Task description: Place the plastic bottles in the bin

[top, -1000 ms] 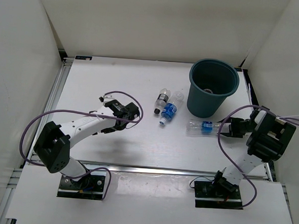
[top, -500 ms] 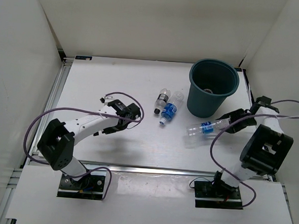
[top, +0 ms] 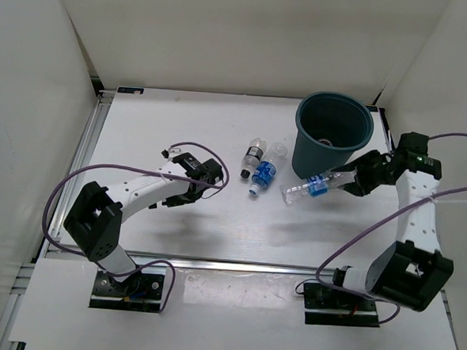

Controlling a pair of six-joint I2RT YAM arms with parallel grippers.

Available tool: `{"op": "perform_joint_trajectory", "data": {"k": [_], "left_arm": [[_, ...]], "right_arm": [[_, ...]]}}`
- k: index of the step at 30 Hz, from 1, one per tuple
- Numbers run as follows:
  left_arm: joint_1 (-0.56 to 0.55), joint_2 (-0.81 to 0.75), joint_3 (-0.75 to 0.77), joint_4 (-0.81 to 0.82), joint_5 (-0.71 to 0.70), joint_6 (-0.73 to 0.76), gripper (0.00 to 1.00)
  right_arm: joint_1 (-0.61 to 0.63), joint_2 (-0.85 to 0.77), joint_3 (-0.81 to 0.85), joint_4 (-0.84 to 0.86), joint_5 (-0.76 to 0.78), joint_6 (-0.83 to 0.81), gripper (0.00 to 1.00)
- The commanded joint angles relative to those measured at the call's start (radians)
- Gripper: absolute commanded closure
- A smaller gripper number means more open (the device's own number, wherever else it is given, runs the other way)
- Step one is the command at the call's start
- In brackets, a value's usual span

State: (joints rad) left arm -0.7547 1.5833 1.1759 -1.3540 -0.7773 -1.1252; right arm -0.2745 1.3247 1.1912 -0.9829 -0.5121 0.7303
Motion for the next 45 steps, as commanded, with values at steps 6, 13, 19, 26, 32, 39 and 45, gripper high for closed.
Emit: {"op": "perform_joint_trajectory", "data": {"k": [6, 13, 19, 26, 32, 39, 45], "left_arm": [[0.003, -0.034, 0.016, 0.0, -0.025, 0.018, 0.0], [0.003, -0.081, -0.007, 0.035, -0.025, 0.047, 0.0], [0.003, -0.264, 0.062, 0.299, 0.09, 0.35, 0.0], [0.054, -0.413, 0.116, 0.569, 0.427, 0.597, 0.0], [0.126, -0.329, 0.255, 0.621, 0.726, 0.67, 0.0], [0.259, -0.22, 0.402, 0.612, 0.883, 0.633, 0.0], [0.299, -0.146, 0.464, 0.612, 0.872, 0.619, 0.0]], "right_arm": [[-0.006, -0.052, 0.52, -0.031, -0.061, 0.215, 0.79], [-0.029, 0.264, 0.955, -0.002, -0.049, 0.205, 0.85], [-0.029, 0.372, 1.03, 0.015, 0.155, 0.045, 0.85], [-0.019, 0.43, 1.05, 0.046, 0.228, -0.049, 0.72], [0.075, 0.461, 1.055, 0.023, 0.294, -0.141, 0.27], [0.126, 0.47, 1.127, -0.026, 0.308, -0.132, 0.0], [0.126, 0.351, 1.127, -0.026, 0.259, -0.077, 0.0]]}}
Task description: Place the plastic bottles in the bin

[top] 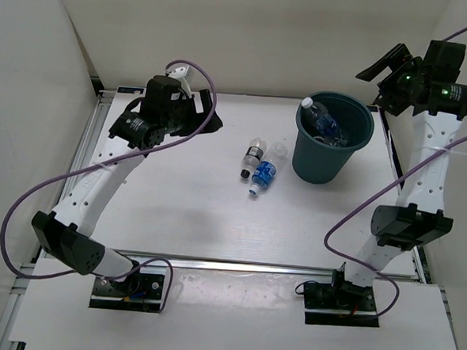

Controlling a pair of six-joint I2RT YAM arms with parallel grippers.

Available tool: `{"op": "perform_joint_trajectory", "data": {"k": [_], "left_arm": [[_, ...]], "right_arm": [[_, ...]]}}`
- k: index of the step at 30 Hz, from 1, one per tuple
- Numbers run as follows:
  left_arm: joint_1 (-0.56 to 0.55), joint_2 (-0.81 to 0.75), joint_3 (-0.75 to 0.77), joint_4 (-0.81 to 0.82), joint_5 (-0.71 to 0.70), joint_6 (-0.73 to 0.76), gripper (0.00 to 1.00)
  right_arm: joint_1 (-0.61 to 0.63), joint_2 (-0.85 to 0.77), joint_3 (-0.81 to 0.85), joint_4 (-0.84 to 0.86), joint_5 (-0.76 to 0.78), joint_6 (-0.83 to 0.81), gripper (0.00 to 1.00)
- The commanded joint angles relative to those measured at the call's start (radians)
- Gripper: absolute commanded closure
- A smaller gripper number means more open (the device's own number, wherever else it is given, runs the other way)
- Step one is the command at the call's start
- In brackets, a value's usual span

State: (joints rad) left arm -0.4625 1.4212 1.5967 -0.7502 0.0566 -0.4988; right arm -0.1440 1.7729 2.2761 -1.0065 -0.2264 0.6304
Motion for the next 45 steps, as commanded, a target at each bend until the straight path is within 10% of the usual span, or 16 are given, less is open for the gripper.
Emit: {"op": "perform_joint_trajectory", "data": {"k": [1, 7, 14, 22, 45], "left_arm": [[0.007, 0.025, 0.055, 0.043, 0.055, 0.005, 0.0], [0.038, 0.221, 0.129, 0.109, 0.374, 0.01, 0.01], [0.038, 0.533, 0.385, 0.109, 0.433, -0.024, 0.01], [0.048, 0.816, 0.564, 0.091, 0.454, -0.011, 0.01], [-0.01, 1.045, 0.721, 0.058, 0.37, 0.152, 0.01]], "right_arm": [[-0.005, -0.134, 0.019, -0.003, -0.053, 0.023, 0.0], [-0.005, -0.341, -0.225, -0.012, -0.183, 0.022, 0.0], [-0.046, -0.409, -0.348, -0.061, -0.375, 0.008, 0.0], [-0.158, -0.423, -0.435, 0.061, -0.695, 0.086, 0.0], [-0.212, -0.431, -0.343, 0.161, -0.752, 0.054, 0.0]]}}
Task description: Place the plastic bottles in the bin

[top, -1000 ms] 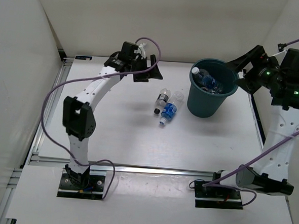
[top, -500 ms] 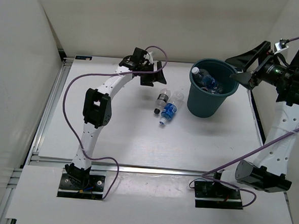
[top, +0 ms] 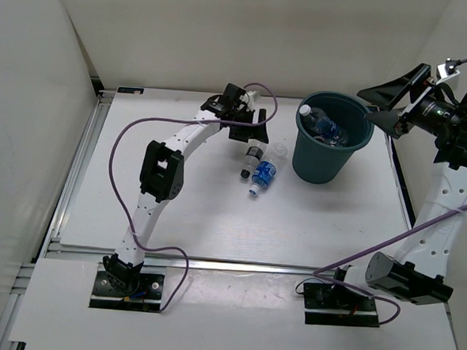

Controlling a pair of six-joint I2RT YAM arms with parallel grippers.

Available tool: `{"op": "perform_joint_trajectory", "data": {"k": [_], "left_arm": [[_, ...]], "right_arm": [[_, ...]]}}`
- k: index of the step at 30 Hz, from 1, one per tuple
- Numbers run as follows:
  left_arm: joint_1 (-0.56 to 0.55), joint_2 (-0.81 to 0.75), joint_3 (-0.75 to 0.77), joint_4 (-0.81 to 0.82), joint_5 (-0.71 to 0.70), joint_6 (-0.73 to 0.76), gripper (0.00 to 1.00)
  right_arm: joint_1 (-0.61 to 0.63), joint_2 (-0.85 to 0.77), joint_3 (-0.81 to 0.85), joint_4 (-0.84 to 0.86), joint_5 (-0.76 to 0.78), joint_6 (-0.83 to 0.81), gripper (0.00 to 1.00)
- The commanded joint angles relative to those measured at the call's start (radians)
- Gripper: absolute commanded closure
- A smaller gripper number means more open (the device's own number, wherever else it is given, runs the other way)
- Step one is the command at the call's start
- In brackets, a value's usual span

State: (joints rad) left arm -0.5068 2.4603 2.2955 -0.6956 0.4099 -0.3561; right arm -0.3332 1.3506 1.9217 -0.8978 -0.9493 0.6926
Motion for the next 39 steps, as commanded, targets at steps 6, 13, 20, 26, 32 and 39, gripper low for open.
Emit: {"op": "perform_joint_trajectory", "data": {"k": [6, 13, 20, 26, 32, 39], "left_arm": [[0.034, 0.057, -0.001, 0.004, 0.026, 0.009, 0.01], [0.033, 0.097, 0.039, 0.004, 0.081, 0.0, 0.02], [0.014, 0.115, 0.039, 0.004, 0.112, 0.0, 0.09], [0.005, 0.094, 0.019, -0.011, 0.08, 0.009, 0.45], [0.074, 0.01, 0.177, -0.021, -0.158, -0.043, 0.54], [0.12, -0.213, 0.231, 0.252, -0.27, -0.236, 0.61]], "right_arm": [[-0.032, 0.001, 0.007, 0.063, -0.039, 0.001, 0.0], [-0.032, -0.008, -0.012, 0.054, -0.048, -0.018, 0.0], [-0.032, -0.008, -0.021, 0.027, -0.048, -0.039, 0.0], [-0.032, -0.008, -0.043, 0.005, -0.029, -0.039, 0.0], [-0.032, -0.008, -0.043, -0.013, -0.01, -0.05, 0.0], [-0.032, -0.008, -0.053, -0.023, 0.012, -0.061, 0.0]]}}
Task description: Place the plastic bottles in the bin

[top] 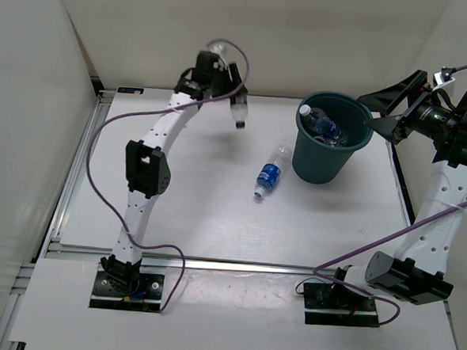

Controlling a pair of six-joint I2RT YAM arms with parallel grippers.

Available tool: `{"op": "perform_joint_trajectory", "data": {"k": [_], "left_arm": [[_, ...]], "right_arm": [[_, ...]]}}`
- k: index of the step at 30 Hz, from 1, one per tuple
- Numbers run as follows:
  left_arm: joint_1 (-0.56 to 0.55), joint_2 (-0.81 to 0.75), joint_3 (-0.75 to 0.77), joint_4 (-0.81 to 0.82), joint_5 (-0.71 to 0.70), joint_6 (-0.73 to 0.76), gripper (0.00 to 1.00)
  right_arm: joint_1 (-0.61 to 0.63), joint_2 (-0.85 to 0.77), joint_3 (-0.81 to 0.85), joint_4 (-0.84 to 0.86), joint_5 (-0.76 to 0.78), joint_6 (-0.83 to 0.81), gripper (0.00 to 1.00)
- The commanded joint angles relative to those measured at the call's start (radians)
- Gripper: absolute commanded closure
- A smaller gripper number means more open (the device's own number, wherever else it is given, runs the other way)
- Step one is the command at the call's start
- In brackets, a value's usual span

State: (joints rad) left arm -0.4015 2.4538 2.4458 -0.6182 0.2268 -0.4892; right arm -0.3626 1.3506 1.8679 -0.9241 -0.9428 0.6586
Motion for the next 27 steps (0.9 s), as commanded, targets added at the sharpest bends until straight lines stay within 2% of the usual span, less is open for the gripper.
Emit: {"op": "perform_joint_trajectory", "data": {"k": [1, 5, 6, 8, 9, 15, 17, 24, 27], "left_arm": [[0.015, -0.216, 0.093, 0.202, -0.087, -0.129, 0.64], [0.004, -0.227, 0.131, 0.377, -0.043, -0.236, 0.67], [0.004, -0.227, 0.122, 0.418, 0.006, -0.271, 0.67], [-0.02, -0.227, 0.133, 0.474, 0.042, -0.272, 0.68], [-0.034, -0.217, 0.133, 0.489, 0.054, -0.223, 0.7], [-0.128, -0.208, 0.119, 0.5, 0.078, -0.147, 0.72], [-0.148, -0.206, 0.092, 0.5, 0.022, -0.138, 0.72], [-0.125, -0.171, 0.042, 0.518, -0.018, -0.23, 0.78], [-0.094, -0.225, 0.007, 0.5, -0.009, -0.216, 0.8]], "right_arm": [[-0.002, 0.001, 0.0, 0.004, 0.016, -0.027, 0.0], [-0.002, 0.001, 0.0, 0.004, 0.027, -0.027, 0.0], [-0.002, 0.001, 0.0, 0.004, 0.027, -0.027, 0.0], [-0.002, 0.01, 0.01, 0.004, 0.027, -0.027, 0.0], [-0.002, 0.01, 0.01, 0.004, 0.027, -0.018, 0.0], [-0.03, 0.001, 0.04, 0.022, 0.018, -0.007, 0.0], [-0.042, -0.01, 0.04, 0.022, 0.002, -0.007, 0.0], [-0.11, -0.051, 0.005, 0.022, -0.059, -0.007, 0.0], [-0.11, -0.041, -0.007, 0.051, -0.089, 0.045, 0.0]]}}
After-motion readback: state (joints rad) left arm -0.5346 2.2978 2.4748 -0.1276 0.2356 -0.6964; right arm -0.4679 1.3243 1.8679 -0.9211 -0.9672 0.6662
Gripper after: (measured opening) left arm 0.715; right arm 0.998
